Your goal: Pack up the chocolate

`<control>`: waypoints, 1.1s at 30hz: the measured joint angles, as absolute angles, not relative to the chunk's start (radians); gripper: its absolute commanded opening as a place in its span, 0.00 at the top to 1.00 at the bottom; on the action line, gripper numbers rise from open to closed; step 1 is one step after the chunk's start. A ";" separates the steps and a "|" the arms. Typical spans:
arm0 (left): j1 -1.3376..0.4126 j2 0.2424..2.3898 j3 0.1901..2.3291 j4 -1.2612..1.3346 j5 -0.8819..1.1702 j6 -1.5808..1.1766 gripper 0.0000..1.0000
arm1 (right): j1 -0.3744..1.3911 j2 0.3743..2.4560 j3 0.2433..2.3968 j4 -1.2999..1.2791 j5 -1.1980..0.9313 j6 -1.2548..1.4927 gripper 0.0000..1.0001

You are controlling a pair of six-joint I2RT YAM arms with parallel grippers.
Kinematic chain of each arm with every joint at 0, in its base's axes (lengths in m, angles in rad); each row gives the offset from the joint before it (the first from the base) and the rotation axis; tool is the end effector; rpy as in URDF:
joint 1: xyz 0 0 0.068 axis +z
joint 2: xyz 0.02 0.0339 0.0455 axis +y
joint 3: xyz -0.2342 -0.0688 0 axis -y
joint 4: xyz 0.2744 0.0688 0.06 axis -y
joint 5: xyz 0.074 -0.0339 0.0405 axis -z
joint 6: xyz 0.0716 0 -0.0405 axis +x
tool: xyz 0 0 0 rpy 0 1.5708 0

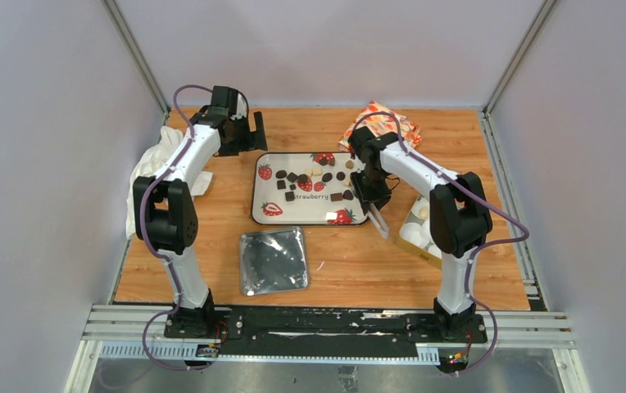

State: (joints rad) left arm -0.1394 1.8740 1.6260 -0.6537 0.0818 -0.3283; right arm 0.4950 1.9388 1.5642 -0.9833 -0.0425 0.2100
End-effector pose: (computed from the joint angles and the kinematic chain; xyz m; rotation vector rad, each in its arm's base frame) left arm 0.4555 -0.0698 0.2138 -0.1998 2.4848 -0.3000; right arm 0.3614 0.1985 0.1452 -0.4258 2.9209 0.1678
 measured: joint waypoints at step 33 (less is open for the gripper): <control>-0.133 1.892 1.643 -0.654 0.086 -0.326 0.00 | 0.495 2.092 1.740 -1.018 0.036 0.125 0.87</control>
